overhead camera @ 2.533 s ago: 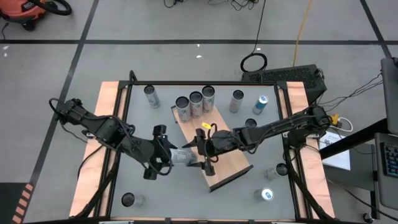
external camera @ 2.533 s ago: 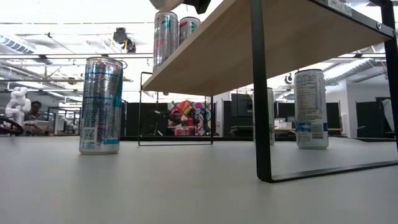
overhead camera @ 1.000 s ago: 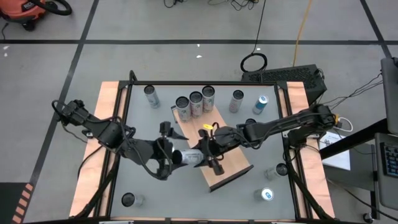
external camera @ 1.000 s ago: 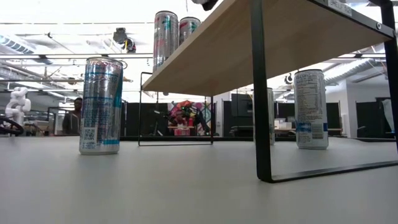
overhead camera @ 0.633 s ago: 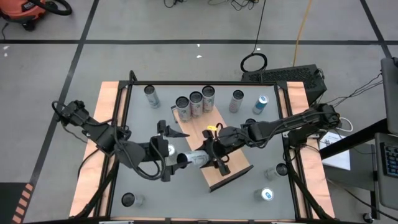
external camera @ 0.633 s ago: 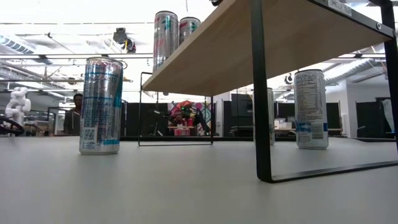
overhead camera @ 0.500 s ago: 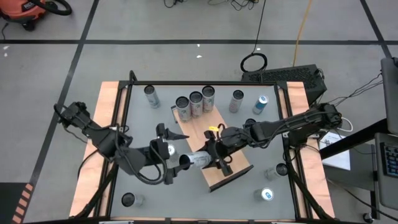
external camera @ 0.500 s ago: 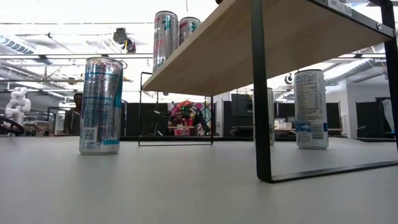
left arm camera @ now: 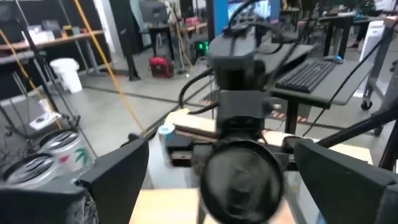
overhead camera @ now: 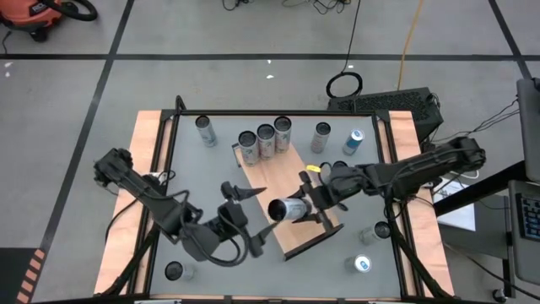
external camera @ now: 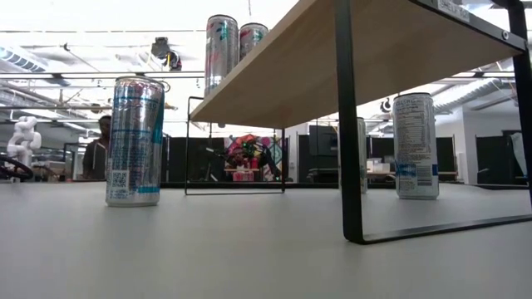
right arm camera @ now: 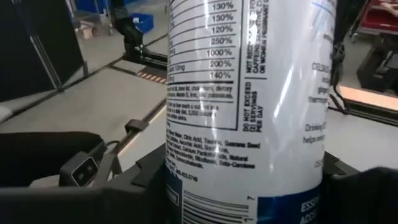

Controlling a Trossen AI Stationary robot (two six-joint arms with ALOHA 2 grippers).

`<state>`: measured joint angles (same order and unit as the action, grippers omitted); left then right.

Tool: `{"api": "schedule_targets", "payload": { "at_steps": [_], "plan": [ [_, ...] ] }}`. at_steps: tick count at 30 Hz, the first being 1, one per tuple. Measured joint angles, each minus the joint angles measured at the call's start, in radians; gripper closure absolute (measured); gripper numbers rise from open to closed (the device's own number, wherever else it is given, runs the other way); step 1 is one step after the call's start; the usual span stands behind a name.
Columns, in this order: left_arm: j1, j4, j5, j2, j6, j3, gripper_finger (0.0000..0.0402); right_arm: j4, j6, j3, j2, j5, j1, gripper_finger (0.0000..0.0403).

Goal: Place canned beverage on shelf
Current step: Put the bottom left white-blue soda can on the shelf

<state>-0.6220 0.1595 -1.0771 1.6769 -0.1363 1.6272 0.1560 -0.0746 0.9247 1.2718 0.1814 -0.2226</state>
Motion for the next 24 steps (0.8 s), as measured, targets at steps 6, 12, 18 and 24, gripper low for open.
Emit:
{"api": "schedule_targets", "payload": {
  "at_steps": [6,12,18,24],
  "plan": [
    [-0.001,-0.151,-0.040,0.069,0.091,0.000,0.0008,0.143,0.002,-0.100,-0.042,0.000,0.000,0.0197],
    [0.006,-0.153,-0.148,0.125,0.031,0.000,0.0008,0.174,0.003,-0.117,-0.043,-0.001,0.000,0.0196],
    [0.006,-0.152,-0.181,0.158,-0.012,0.000,0.0008,0.156,-0.004,-0.117,-0.046,-0.029,0.007,0.0196],
    [0.026,-0.182,-0.206,0.185,-0.099,-0.007,0.0008,0.235,-0.006,-0.117,-0.047,-0.031,0.013,0.0196]
  ]
}}
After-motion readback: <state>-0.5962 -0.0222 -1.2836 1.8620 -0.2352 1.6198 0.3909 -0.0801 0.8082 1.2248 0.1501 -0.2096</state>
